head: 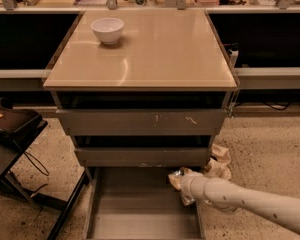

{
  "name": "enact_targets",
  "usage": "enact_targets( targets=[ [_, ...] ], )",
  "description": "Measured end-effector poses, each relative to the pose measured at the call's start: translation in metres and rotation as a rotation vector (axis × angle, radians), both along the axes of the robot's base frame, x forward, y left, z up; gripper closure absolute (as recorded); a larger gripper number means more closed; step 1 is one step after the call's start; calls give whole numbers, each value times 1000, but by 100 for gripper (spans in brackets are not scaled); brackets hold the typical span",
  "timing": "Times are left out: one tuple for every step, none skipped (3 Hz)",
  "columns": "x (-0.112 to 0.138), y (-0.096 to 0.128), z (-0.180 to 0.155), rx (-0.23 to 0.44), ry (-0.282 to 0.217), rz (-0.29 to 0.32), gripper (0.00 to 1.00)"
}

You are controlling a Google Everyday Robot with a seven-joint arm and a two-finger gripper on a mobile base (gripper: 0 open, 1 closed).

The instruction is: Pick redbull can from bottom drawer and place on counter

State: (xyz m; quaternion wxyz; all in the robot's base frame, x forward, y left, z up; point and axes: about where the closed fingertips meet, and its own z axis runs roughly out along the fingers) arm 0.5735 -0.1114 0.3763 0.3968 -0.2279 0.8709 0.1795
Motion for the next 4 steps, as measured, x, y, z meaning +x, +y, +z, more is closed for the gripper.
enact_targets(
  targets=[
    [2, -24, 72, 15, 42, 12, 100],
    [-1, -43, 172, 3, 0, 14, 100],
    [4, -45, 217, -43, -56, 30, 100],
    [4, -45, 217, -43, -56, 30, 100]
  ],
)
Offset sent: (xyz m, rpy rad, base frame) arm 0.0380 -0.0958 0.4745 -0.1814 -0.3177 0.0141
